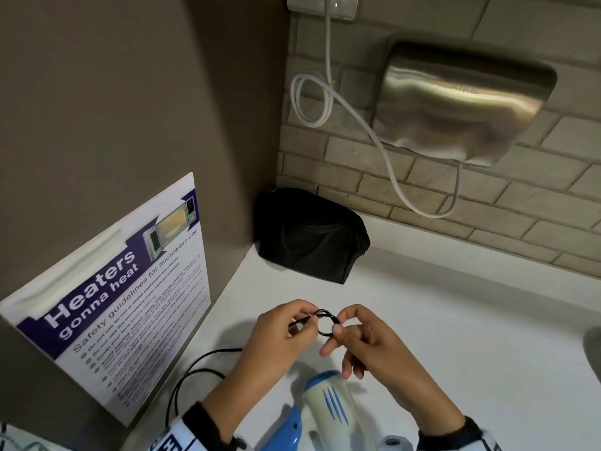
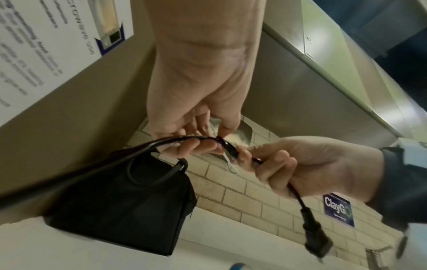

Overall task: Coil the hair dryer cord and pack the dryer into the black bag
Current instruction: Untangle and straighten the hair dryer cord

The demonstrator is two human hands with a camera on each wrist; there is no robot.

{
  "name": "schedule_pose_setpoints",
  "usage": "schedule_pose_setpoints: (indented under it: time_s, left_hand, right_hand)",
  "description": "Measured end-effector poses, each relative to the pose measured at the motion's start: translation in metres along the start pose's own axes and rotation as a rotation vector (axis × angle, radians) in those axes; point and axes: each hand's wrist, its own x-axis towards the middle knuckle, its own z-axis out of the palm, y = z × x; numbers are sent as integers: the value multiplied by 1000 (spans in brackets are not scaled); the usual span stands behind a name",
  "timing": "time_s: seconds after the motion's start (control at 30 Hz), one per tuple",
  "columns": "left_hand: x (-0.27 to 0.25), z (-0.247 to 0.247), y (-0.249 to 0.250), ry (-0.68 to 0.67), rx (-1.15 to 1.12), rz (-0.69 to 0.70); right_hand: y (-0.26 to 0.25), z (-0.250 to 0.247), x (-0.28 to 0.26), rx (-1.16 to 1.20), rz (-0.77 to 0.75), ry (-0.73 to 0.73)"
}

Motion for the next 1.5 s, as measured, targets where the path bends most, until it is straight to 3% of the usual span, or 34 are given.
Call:
schedule_pose_setpoints:
  time_s: [0.1,0.3,0.37,0.47,0.6,0.8,1.03,1.2,1.27,1.5]
  left_hand:
    - [-1,3,3,62,-19,0]
    - [0,7,3,149,-219,-147]
    - [0,4,1,104,-176,-125]
    - [-1,-5,1,-76,11,30]
    - [0,-13,5,-118,142,114]
    - [3,-14,11,-104,179,4]
    - [1,-12,6,61,-122,-215]
    - [0,-20,5,-224,27,-35]
    - [-1,-19,6,-267,94,-5]
    - [-3,-13,7,-95,-17,-157]
  right_hand:
    - [0,1,-1,39,21,-36]
    - [-3,6,-3,183,-11,-186]
    - [0,7,-1,196,-14,-213]
    - [3,3,-1,226,-12,-207]
    - [5,-6,-1,278,-10,-173]
    - [10,-11,-4,231,-43,-212]
    - [7,-16,-8,155,12,-329]
    - [7,-17,-7,181,45,-313]
    - [8,-18,-6,225,49,-265]
    - [11,-19,-8,343,81,-217]
